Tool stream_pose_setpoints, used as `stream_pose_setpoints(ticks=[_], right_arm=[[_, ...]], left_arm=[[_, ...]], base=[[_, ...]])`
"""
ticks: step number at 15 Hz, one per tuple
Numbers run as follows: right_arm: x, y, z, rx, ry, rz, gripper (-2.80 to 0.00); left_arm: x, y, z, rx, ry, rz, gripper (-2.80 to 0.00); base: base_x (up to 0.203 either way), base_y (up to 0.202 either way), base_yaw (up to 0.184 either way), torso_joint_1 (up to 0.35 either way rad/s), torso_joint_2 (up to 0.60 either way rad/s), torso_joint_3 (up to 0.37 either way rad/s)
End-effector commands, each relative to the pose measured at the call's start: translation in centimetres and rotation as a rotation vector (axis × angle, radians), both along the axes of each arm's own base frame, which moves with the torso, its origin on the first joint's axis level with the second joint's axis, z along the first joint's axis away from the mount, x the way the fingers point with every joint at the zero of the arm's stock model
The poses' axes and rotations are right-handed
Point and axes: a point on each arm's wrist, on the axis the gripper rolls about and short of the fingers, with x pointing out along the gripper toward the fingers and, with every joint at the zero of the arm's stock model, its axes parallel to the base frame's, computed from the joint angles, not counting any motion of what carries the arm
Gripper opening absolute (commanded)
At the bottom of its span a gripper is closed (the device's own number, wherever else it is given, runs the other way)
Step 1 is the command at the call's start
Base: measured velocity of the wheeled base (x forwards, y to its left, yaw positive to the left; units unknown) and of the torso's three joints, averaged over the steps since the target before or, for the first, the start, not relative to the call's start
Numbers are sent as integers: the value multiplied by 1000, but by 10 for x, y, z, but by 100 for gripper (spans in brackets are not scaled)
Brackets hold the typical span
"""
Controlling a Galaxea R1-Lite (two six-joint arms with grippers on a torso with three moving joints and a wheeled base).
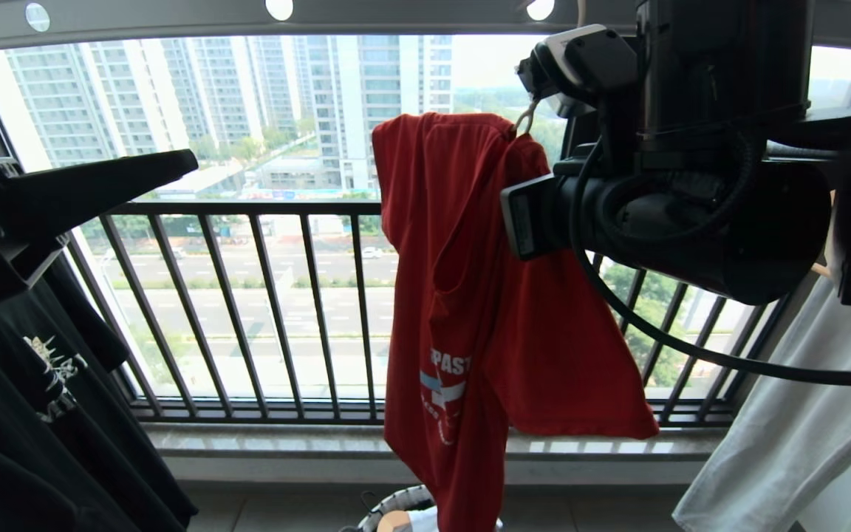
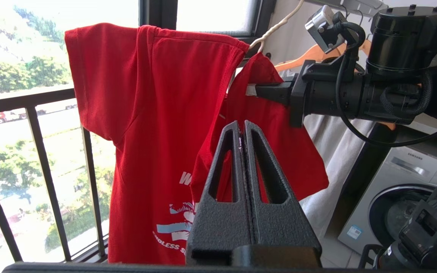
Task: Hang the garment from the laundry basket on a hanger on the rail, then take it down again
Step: Hang the clothes rack on the clothesline
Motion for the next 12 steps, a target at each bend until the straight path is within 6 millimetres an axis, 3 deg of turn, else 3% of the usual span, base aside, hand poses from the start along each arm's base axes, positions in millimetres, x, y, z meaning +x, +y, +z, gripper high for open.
stream_pose_setpoints(ticks=[1, 7, 12], right_arm=[[8, -2, 1, 2, -4, -29, -280], [8, -5, 5, 2, -5, -38, -280], [24, -8, 2, -32, 28, -75, -280]], left_arm=[[-1, 0, 1, -1, -5, -4, -280], [-2, 0, 1, -2, -10, -4, -280], [-4, 1, 2, -3, -16, -4, -280]], base=[[0, 0, 0, 0, 0, 0], [0, 0, 0, 0, 0, 0], [0, 0, 0, 0, 0, 0]])
